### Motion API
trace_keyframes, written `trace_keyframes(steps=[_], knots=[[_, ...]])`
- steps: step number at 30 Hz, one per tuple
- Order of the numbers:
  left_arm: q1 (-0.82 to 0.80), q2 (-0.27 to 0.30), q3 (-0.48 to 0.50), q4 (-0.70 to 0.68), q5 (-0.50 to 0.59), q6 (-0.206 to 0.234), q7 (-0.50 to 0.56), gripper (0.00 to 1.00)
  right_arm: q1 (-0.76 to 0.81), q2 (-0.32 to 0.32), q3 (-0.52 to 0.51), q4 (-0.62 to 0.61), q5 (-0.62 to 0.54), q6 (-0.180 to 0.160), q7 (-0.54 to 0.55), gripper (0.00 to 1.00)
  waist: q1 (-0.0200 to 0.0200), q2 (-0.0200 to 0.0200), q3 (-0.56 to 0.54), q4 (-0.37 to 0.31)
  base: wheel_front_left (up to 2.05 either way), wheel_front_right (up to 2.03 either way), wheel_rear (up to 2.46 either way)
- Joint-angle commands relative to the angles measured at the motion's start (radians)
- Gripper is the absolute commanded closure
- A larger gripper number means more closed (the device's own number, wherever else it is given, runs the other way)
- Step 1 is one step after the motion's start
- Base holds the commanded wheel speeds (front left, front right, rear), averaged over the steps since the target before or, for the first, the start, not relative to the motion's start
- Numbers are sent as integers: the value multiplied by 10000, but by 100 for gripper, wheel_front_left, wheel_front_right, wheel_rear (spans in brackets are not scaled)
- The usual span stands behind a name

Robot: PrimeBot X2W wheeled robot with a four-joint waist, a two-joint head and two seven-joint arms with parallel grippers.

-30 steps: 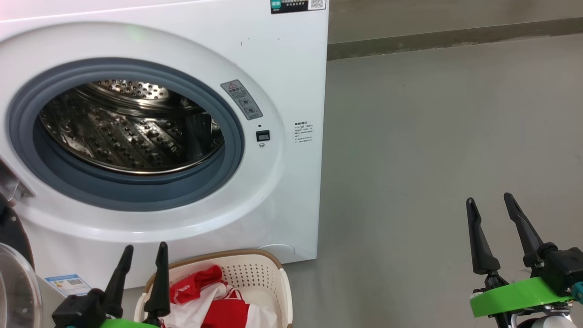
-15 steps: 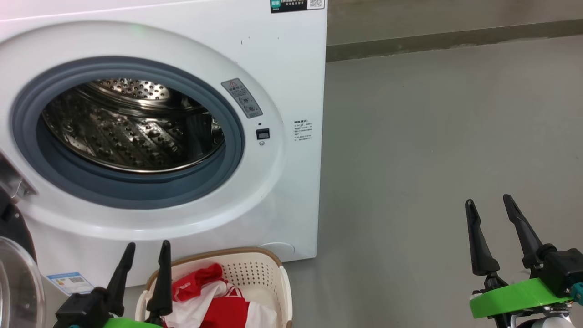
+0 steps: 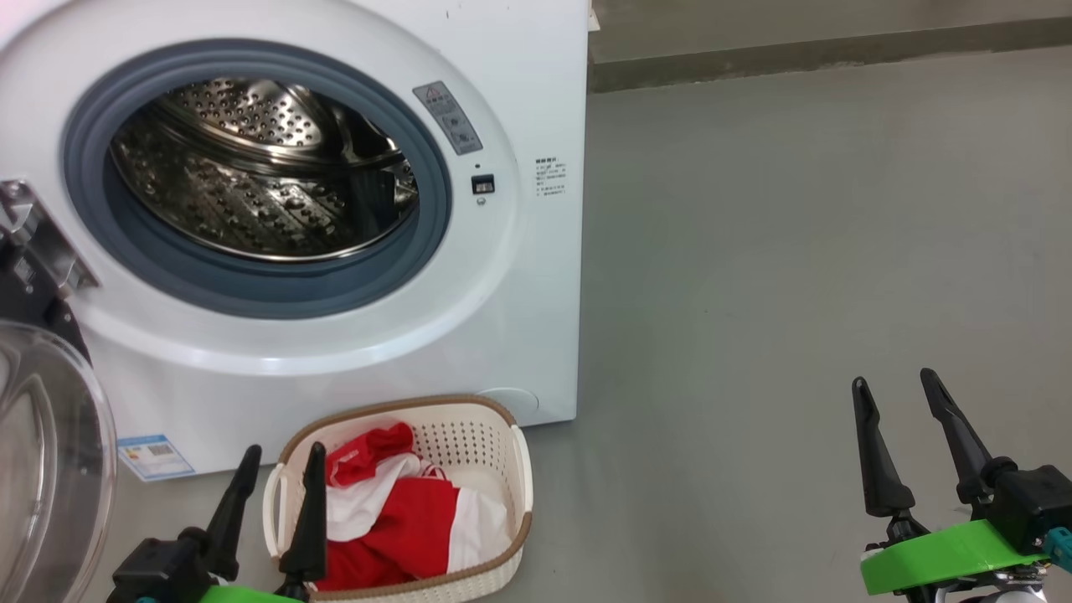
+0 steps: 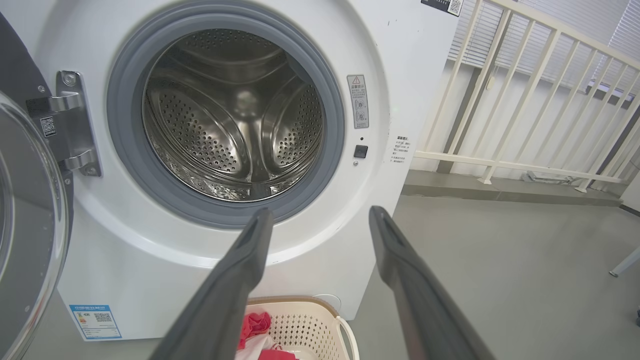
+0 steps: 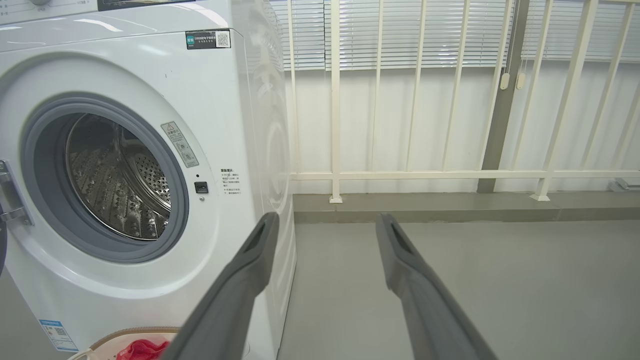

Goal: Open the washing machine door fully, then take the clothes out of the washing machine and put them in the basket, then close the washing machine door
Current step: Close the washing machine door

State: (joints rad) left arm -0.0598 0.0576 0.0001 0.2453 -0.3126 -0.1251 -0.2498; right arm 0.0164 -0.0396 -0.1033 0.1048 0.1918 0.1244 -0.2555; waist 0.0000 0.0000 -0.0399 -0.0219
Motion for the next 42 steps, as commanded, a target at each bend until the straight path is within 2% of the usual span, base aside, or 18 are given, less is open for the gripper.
trace_keyframes(steps=[1, 23, 42], knots=[[-135, 228, 284, -348, -52, -55, -120, 0, -213, -106, 276, -229, 33, 63, -63, 0, 0, 0, 10, 6, -109, 109, 0], [-107, 163, 413, -456, 220, -56, -120, 0, -228, -106, 293, -224, 24, 63, -63, 0, 0, 0, 58, 230, -17, 17, 0], [-71, 93, 701, -510, 630, 47, -120, 0, -278, -106, 558, -163, 257, 63, -63, 0, 0, 0, -55, 1811, 0, 0, 0]])
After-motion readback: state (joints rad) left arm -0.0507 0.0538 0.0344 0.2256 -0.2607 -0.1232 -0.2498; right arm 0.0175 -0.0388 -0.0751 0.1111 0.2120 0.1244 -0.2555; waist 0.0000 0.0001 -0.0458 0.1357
